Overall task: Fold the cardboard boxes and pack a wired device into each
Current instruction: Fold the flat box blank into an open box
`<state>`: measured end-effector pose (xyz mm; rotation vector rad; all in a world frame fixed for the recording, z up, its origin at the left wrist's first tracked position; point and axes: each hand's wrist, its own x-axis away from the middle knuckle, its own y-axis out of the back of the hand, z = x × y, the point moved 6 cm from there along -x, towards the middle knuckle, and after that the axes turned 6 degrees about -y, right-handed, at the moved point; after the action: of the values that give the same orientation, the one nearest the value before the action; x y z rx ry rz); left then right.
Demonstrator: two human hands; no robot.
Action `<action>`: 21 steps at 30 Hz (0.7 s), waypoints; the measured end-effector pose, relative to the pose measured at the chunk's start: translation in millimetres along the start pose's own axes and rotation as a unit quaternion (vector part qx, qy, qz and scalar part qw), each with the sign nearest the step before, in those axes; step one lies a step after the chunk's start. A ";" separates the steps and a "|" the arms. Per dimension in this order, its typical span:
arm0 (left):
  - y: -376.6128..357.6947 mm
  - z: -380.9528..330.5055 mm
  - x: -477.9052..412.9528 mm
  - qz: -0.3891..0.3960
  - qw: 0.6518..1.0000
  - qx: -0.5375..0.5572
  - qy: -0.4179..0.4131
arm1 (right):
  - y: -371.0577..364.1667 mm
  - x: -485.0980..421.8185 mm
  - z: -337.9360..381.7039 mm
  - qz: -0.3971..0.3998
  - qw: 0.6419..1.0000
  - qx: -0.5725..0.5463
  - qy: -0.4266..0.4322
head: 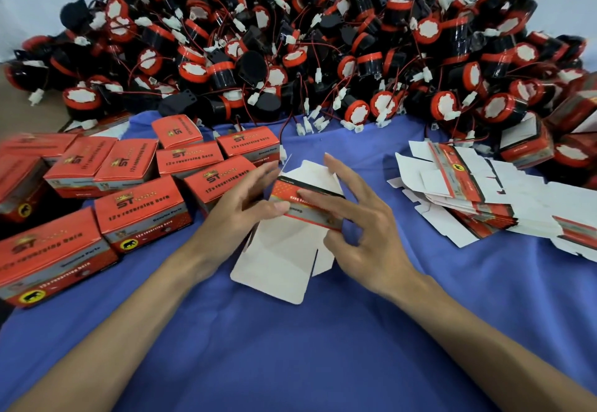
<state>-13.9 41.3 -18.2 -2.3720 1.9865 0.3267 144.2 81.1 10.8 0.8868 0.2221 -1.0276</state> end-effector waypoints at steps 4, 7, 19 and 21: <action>-6.3 -3.7 1.3 0.010 0.995 0.085 -0.044 | -0.3 2.9 2.1 0.023 0.998 -0.057 0.019; -5.1 -5.1 1.2 -0.025 0.994 0.081 -0.065 | -2.8 3.3 -5.5 0.064 0.982 -0.171 -0.048; -5.9 -12.1 5.7 -0.085 0.991 0.048 -0.090 | -9.8 2.0 -17.2 0.086 0.960 -0.236 -0.127; -7.0 -16.8 6.1 -0.077 0.990 0.040 -0.113 | -9.3 1.1 -20.1 0.068 0.955 -0.253 -0.140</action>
<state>-3.8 34.1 -3.6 -2.3039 1.6761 0.4753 141.8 93.1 -7.8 0.2815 0.1707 -0.8975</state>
